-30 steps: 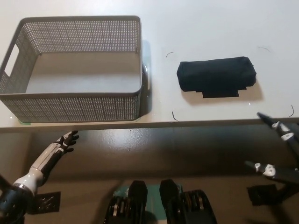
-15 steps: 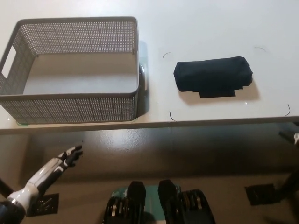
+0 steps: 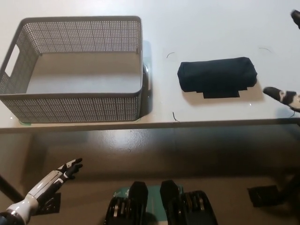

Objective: Use the right hand to pick up the pencil case on the right hand side and put it into a grey container on the left side

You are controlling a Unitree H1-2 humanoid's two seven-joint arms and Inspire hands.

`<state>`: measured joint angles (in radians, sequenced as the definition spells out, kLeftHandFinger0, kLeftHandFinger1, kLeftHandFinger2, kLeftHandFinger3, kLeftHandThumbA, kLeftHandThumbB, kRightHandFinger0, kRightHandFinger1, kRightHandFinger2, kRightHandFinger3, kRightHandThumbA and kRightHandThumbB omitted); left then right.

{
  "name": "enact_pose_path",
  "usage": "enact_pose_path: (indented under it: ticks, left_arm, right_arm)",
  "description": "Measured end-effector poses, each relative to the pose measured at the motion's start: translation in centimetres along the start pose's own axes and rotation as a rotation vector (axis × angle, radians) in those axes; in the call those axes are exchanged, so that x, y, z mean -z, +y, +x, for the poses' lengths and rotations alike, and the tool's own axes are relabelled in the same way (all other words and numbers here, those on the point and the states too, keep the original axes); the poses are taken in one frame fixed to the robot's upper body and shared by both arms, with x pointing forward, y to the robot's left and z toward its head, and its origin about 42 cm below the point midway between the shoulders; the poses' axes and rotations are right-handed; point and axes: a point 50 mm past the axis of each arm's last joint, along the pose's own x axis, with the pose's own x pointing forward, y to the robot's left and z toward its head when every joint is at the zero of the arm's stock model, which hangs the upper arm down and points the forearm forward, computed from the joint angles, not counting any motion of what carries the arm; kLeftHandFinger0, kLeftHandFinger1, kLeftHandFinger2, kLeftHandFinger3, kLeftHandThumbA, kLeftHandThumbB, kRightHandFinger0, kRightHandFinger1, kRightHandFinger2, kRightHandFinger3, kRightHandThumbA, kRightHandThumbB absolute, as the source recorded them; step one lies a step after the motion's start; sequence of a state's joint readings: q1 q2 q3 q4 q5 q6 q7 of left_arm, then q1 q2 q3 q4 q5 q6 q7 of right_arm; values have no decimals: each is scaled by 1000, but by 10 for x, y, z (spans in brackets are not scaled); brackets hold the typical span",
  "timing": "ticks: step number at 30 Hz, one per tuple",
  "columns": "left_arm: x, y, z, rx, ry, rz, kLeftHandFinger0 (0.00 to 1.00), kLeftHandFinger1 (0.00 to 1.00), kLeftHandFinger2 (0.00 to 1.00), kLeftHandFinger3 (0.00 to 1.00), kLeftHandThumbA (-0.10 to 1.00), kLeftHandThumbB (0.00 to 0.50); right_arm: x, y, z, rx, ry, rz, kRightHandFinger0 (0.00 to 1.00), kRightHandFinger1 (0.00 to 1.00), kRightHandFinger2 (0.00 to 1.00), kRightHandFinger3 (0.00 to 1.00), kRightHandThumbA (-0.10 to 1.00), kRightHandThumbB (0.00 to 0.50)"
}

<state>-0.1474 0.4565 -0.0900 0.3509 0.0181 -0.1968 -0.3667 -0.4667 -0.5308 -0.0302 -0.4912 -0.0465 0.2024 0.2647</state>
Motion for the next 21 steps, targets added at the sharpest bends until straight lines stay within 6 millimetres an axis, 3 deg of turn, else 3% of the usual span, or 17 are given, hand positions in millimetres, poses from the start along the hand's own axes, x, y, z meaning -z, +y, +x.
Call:
enact_pose_path:
  ticks: [2,5,6,12,14,21]
  left_arm:
    - [2,-1,-2,3,4,-1,1000,1000,1000,1000,1000,280]
    - [5,-4,-6,7,15,-4,1000,1000,1000,1000,1000,285]
    - [7,-5,-7,10,18,-6,1000,1000,1000,1000,1000,282]
    - [11,-8,-12,13,27,-9,1000,1000,1000,1000,1000,302]
    - [13,-9,-14,15,30,-10,1000,1000,1000,1000,1000,296]
    - [17,-13,-19,18,39,-15,1000,1000,1000,1000,1000,279]
  right_arm:
    - [4,-1,12,-16,9,-13,1000,1000,1000,1000,957,395]
    - [14,0,33,-48,41,-25,1000,1000,1000,1000,1000,405]
    - [18,2,44,-70,58,-39,1000,1000,1000,1000,999,386]
    - [38,10,89,-153,132,-112,1000,1000,1000,1000,944,424]
    - [46,12,101,-177,162,-136,1000,1000,1000,1000,938,470]
    - [72,25,144,-261,275,-224,1000,1000,1000,1000,916,499]
